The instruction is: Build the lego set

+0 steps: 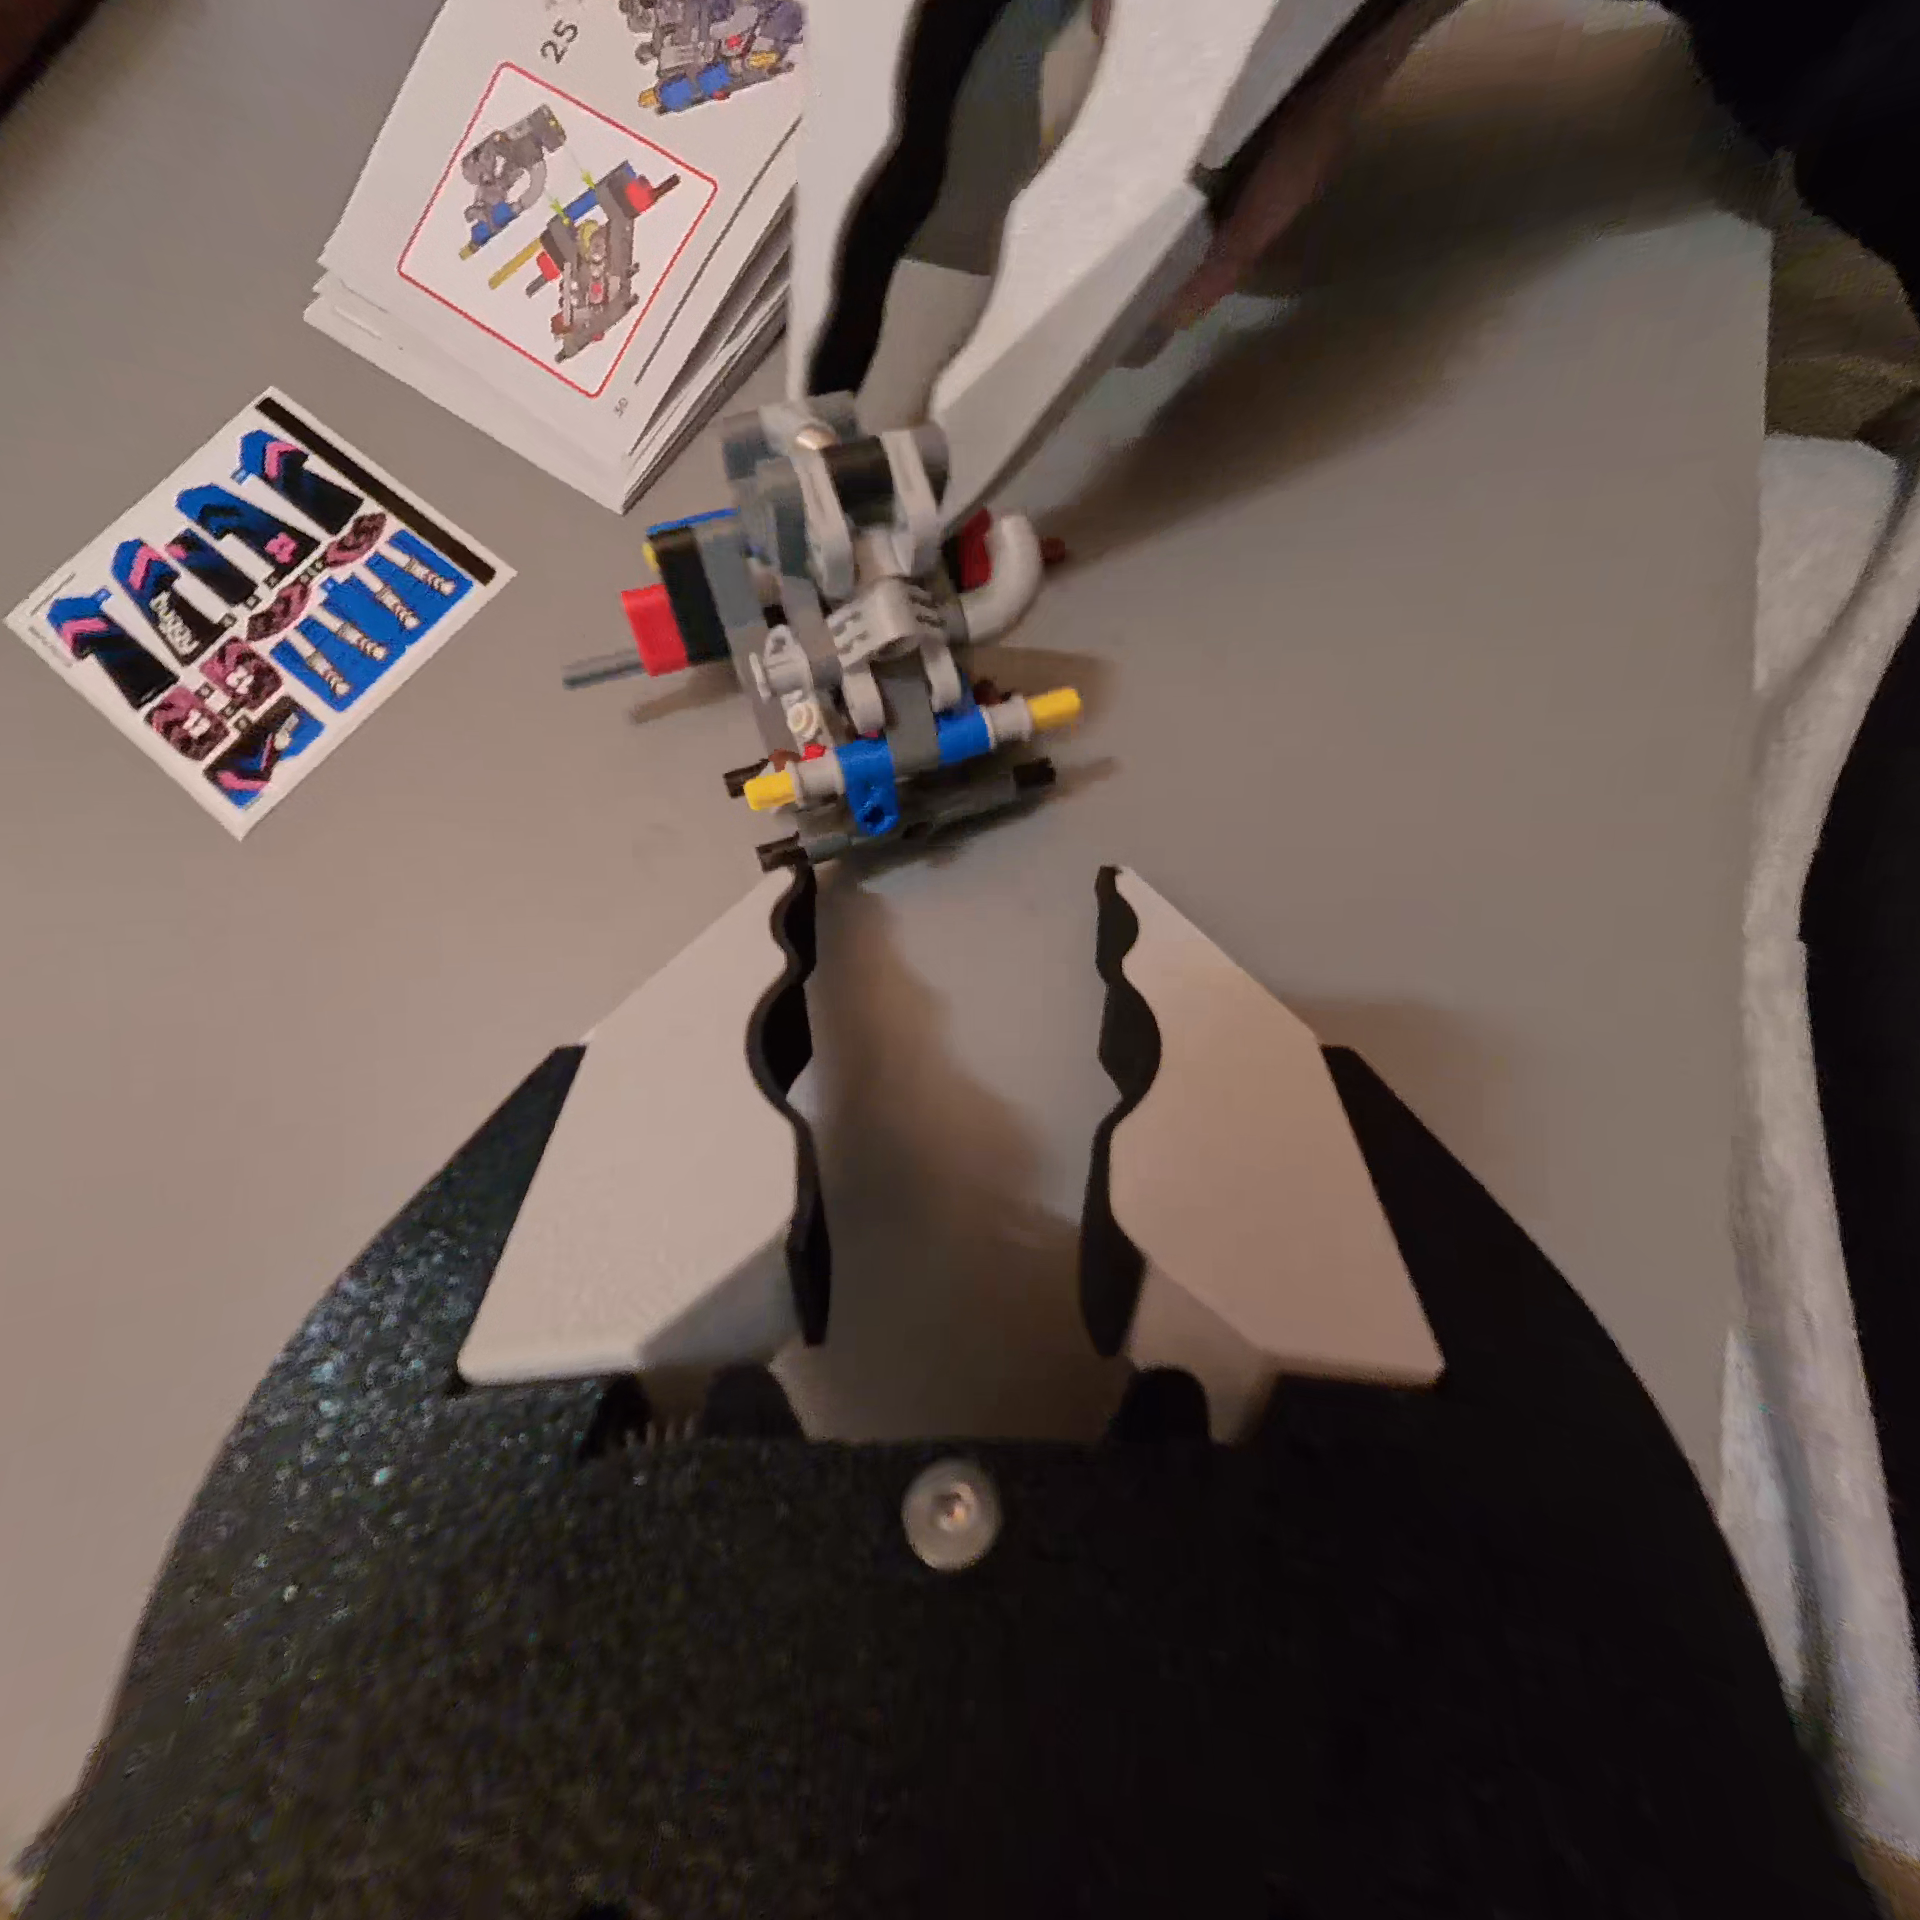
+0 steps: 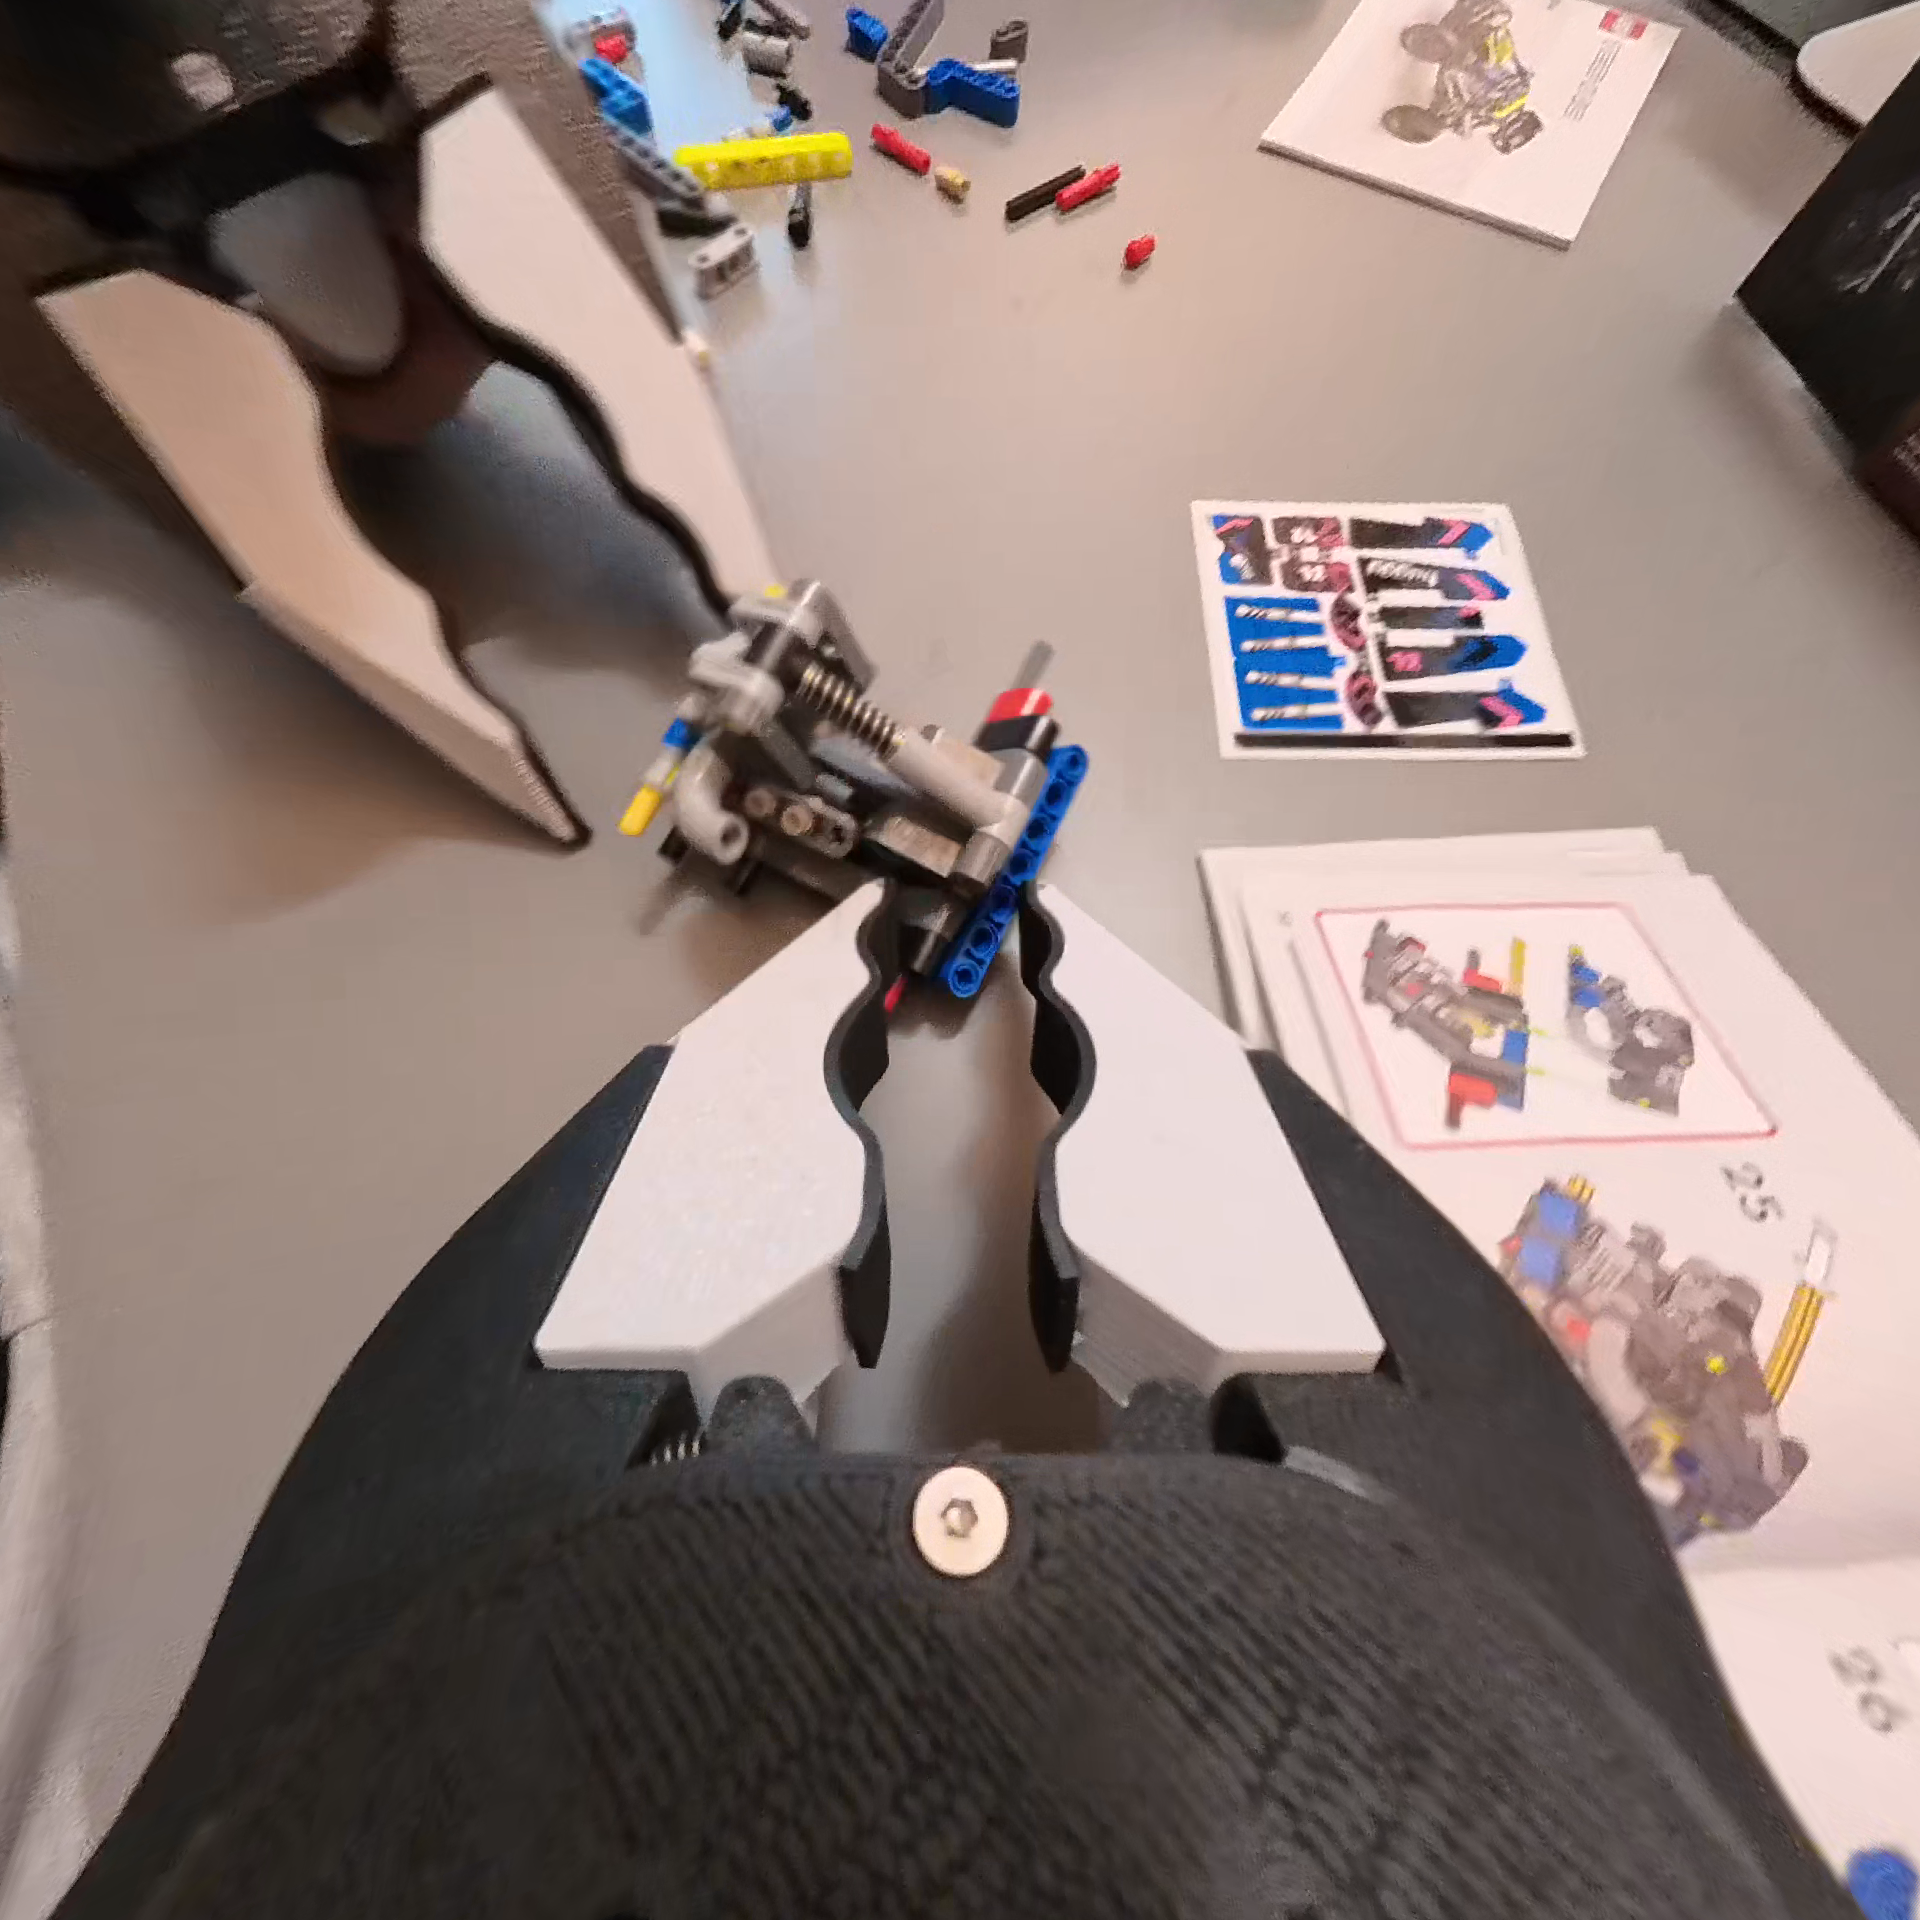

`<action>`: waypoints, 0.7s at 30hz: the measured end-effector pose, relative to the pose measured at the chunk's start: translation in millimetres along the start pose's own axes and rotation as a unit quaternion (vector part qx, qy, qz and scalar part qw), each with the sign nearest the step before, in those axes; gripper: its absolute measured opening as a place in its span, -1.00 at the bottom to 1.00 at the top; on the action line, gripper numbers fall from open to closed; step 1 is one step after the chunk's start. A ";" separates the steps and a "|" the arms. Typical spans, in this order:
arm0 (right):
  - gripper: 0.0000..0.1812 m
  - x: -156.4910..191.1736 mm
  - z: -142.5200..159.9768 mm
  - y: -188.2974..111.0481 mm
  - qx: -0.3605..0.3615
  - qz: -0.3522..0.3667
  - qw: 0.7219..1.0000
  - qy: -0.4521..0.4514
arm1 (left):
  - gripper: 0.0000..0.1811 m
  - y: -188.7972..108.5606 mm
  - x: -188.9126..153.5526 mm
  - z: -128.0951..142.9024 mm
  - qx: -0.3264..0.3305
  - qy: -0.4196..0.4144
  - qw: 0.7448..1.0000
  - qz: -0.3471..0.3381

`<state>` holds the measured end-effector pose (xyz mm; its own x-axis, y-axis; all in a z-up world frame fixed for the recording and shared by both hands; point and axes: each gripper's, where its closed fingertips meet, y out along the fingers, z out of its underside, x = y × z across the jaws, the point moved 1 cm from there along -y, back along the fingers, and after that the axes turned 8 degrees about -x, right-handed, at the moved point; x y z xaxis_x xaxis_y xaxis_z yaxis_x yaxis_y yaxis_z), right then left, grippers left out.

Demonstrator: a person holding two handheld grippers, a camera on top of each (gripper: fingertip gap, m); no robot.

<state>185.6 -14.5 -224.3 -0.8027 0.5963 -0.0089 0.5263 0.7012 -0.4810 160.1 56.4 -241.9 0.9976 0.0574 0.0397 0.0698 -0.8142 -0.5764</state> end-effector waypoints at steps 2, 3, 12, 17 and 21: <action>-0.79 -8.6 -4.5 11.2 -0.002 0.007 1.000 -0.009 | -0.44 -1.7 -0.9 1.1 -0.003 -0.011 1.000 -0.018; -0.79 -11.0 -6.4 17.2 -0.001 0.006 1.000 -0.015 | -0.44 -2.1 -0.8 1.4 -0.005 -0.017 0.999 -0.028; -0.69 -34.8 -22.4 11.1 0.000 0.045 0.997 -0.068 | -0.45 -11.7 5.7 2.7 0.011 -0.011 0.995 -0.094; -0.73 12.6 -20.3 -10.7 -0.029 -0.037 0.998 -0.050 | -0.51 -24.8 22.0 -12.3 -0.025 -0.002 0.991 -0.130; -0.75 29.8 -4.4 9.4 0.000 -0.012 0.992 -0.126 | -0.61 -16.7 31.3 -15.1 -0.015 -0.005 0.994 -0.112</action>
<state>167.9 11.6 -225.2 -0.8594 0.4635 -0.2156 0.5064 0.7142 -0.4832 190.2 63.0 -218.6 0.9569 0.2443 0.1568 0.2902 -0.7968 -0.5300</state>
